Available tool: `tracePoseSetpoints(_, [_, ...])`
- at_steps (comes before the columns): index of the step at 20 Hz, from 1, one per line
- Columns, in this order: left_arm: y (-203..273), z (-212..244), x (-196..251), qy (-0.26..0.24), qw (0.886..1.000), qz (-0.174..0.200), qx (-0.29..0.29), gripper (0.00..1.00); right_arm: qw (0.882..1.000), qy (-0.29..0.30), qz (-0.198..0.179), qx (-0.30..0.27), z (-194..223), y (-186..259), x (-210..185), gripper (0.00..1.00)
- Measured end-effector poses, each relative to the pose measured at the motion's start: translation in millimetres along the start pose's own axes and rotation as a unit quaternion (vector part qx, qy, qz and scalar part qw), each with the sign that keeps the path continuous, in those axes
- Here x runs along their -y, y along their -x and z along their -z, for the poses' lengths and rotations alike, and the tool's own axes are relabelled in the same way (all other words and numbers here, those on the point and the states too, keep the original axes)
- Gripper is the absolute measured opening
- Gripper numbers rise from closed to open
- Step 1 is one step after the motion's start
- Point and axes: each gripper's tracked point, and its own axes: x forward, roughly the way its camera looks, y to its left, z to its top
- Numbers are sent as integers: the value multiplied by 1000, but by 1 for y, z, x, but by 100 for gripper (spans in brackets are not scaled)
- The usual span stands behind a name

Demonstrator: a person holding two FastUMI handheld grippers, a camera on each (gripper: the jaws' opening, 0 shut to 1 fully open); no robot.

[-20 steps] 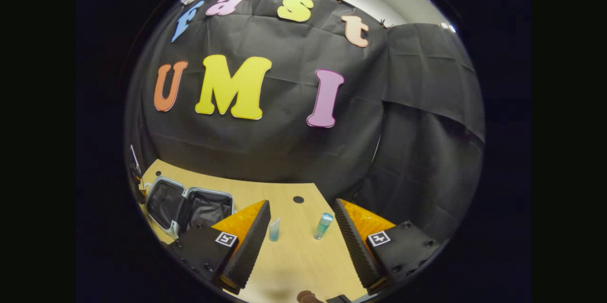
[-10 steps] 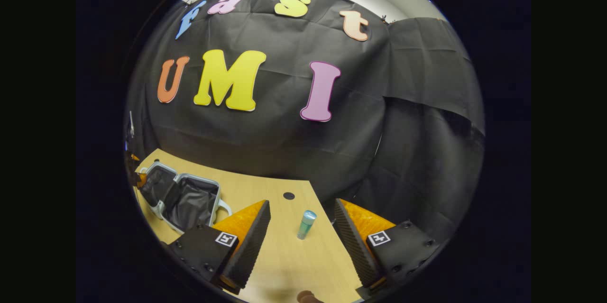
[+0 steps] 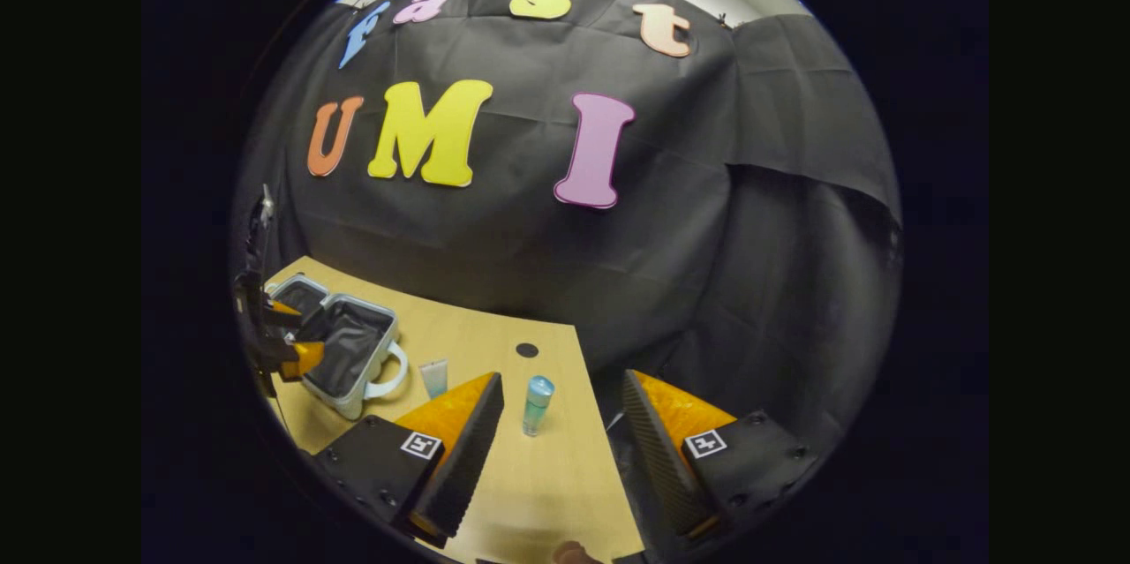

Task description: First open the suitcase, pack the skin care products into it, and then close the suitcase.

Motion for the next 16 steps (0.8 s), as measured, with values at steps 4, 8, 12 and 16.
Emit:
tracePoseSetpoints(4, [-23,-4,53,-4,1000,14,-3,99,1000,3,-25,-11,17,-11,21,81])
tracePoseSetpoints(8, [-55,2,95,3,999,31,-13,99,999,-6,-38,-20,29,-26,38,81])
tracePoseSetpoints(12, [-106,29,124,40,997,41,-54,99,998,-4,-36,-43,50,-36,55,82])
tracePoseSetpoints(16, [-147,44,142,63,994,47,-76,99,997,7,-25,-66,72,-41,72,82])
